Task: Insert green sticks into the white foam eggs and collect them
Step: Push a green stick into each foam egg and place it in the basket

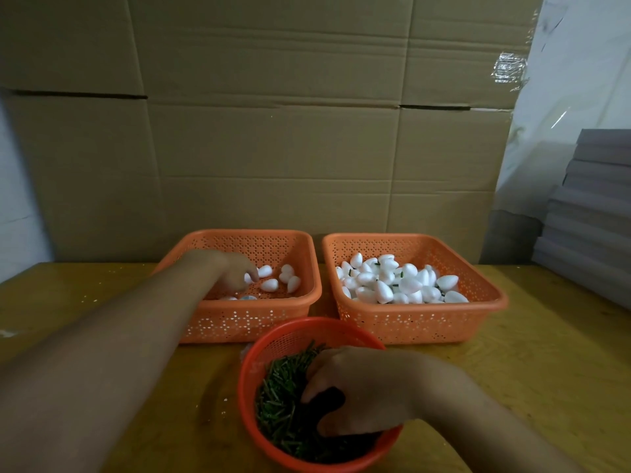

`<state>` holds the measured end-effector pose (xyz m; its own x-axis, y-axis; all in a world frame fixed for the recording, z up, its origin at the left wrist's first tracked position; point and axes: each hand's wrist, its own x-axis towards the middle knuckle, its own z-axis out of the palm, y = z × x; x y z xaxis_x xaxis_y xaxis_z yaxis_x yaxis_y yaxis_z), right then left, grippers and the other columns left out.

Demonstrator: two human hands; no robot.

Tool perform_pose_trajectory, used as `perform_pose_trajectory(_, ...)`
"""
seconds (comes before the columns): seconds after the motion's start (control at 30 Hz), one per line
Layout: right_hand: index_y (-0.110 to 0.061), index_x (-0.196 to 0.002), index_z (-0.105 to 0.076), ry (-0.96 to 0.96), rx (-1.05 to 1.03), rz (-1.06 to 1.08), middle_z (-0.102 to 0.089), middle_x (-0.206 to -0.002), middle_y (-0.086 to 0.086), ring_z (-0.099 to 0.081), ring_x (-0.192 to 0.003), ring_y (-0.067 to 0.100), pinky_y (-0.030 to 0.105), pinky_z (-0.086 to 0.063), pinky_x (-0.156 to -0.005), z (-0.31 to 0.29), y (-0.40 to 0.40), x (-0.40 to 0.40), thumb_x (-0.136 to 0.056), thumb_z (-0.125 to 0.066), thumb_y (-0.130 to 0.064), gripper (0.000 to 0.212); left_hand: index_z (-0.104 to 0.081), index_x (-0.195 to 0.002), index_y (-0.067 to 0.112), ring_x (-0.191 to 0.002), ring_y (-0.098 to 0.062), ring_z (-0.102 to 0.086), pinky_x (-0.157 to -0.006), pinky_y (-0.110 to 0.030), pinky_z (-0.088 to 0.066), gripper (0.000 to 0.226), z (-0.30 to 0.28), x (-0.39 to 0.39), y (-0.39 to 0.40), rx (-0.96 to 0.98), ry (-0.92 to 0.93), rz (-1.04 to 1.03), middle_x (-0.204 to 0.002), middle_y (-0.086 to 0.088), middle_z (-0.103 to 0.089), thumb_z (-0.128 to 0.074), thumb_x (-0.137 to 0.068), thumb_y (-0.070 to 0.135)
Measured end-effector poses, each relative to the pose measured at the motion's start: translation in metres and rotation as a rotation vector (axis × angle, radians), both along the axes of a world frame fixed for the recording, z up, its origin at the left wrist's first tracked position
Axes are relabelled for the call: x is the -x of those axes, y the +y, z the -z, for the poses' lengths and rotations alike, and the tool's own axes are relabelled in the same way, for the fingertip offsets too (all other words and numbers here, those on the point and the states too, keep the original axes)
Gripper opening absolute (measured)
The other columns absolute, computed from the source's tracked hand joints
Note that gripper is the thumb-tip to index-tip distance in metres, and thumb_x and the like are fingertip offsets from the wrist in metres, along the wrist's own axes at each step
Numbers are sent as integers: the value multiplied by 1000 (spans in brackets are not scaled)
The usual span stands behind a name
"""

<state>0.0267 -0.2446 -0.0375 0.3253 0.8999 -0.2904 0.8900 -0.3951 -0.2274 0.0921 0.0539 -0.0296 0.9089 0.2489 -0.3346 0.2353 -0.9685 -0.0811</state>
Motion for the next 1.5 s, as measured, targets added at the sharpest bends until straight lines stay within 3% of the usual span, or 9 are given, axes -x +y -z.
perform_pose_trajectory(0.37,-24,-136,-60,-13,-9,6,-52,-143,0,-46,-132,20,38,-39,-110,-4,0,4,-96,-60,-33,41,-57,-137,23,-122,-24,-55,-103,-39,-47,46,0,5,6,-122,-24,-87,-143,-3,-53,-63,-92,30)
perform_pose_trajectory(0.47,-24,-136,-60,-12,-10,7,-54,-142,0,-47,-131,19,38,-39,-110,-4,0,3,-97,-60,-33,40,-41,-150,31,-135,-27,-46,-109,-42,-42,59,6,0,12,-118,-93,-62,-154,-4,-37,-57,-95,19)
perform_pose_trajectory(0.63,-25,-136,-60,6,-9,11,-55,-141,-1,-48,-131,19,38,-41,-109,-4,0,3,-97,-59,-33,40,-14,-156,48,-149,-27,-29,-119,-43,-31,82,10,-3,19,-63,106,-116,-167,3,-16,-61,-94,23)
perform_pose_trajectory(0.8,-24,-134,-62,15,-29,12,-57,-138,-1,-51,-128,18,39,-42,-108,-1,0,1,-96,-60,-33,38,-51,-145,27,-135,-24,-46,-108,-35,-43,55,7,1,13,-27,103,-10,-158,-2,-38,-54,-93,9)
perform_pose_trajectory(0.93,-24,-132,-63,21,-38,12,-59,-136,-1,-52,-126,18,38,-42,-107,1,0,0,-97,-59,-32,37,-59,-139,23,-113,-17,-55,-88,-23,-44,50,-2,11,5,88,53,-1,-148,-4,-50,-51,-94,4)
perform_pose_trajectory(1.07,-23,-132,-64,29,-46,8,-60,-135,-2,-53,-124,18,39,-43,-106,0,0,0,-97,-58,-31,36,-37,-154,26,-140,-21,-40,-112,-31,-36,59,-3,12,-1,190,-71,15,-159,-1,-35,-48,-99,7)
perform_pose_trajectory(1.23,-23,-131,-64,42,-44,11,-61,-133,-1,-54,-123,19,42,-44,-105,1,1,-1,-98,-57,-32,34,-44,-150,32,-148,-20,-28,-121,-37,-23,44,-5,5,-25,279,-42,142,-163,5,-27,-47,-106,26)
perform_pose_trajectory(1.3,-23,-131,-64,50,-42,13,-61,-132,-1,-54,-122,19,42,-45,-105,1,1,-1,-99,-56,-32,34,-47,-149,27,-150,-22,-24,-121,-37,-22,42,-4,1,-33,189,35,161,-165,2,-21,-42,-107,23)
perform_pose_trajectory(1.5,-22,-129,-65,58,-45,17,-61,-131,-2,-55,-122,18,43,-45,-104,1,0,-3,-100,-55,-32,33,-57,-140,32,-134,-22,-46,-111,-38,-40,44,4,2,-27,158,53,89,-150,1,-45,-49,-99,17)
